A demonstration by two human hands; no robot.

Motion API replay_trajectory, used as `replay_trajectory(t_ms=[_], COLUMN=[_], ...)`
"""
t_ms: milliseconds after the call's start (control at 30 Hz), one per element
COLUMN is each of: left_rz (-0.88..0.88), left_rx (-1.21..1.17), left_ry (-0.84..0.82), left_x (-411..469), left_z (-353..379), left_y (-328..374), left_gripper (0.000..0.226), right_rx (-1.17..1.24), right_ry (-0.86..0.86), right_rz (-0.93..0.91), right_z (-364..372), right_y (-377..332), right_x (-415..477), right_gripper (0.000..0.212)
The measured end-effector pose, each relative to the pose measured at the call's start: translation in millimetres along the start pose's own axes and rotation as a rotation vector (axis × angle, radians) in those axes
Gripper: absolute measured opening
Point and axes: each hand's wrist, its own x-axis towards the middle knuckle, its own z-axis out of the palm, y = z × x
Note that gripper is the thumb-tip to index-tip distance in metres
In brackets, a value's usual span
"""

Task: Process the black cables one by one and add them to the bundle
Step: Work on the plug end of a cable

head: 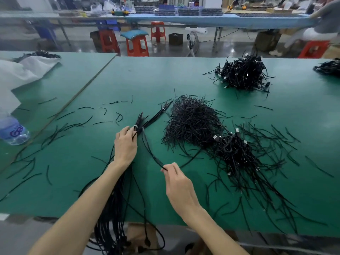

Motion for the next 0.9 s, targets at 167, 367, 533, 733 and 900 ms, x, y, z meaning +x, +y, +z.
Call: replay_trajectory(t_ms=[167,367,533,733,900], left_rz=[0.06,-0.115,-0.096,-0.236,-0.365], left_rx=[-0.06,-0.671,-1.14,-2.019,-1.231], left_ry=[-0.023,-0.697,-0.85,-0.638,-0.336], left_x=[-28.1,-53.3,-53.3,-36.7,-42.1], left_z=[-23.1,-73.0,-110.5,-141.6,-116.3], left_y=[11.8,23.5,-9.6,-30.1,-29.3], left_gripper=[0.039,0.053,0.033,0.03,0.04], right_rx=[0.444,0.693,0.92,0.982,0.907], right_ry=[0.111,0.291,0.451,0.532,0.498], right_rz=[0.471,0.623,0.702,0.734,0.67], right_z=[-7.1,-11.1,-20.7,-20.1,-17.2], right_y=[10.9,16.1,17.1,16.6,15.5], right_x=[12.4,14.6,12.2,14.1,12.0], right_gripper=[0.025,0.024,0.02,0.022,0.023])
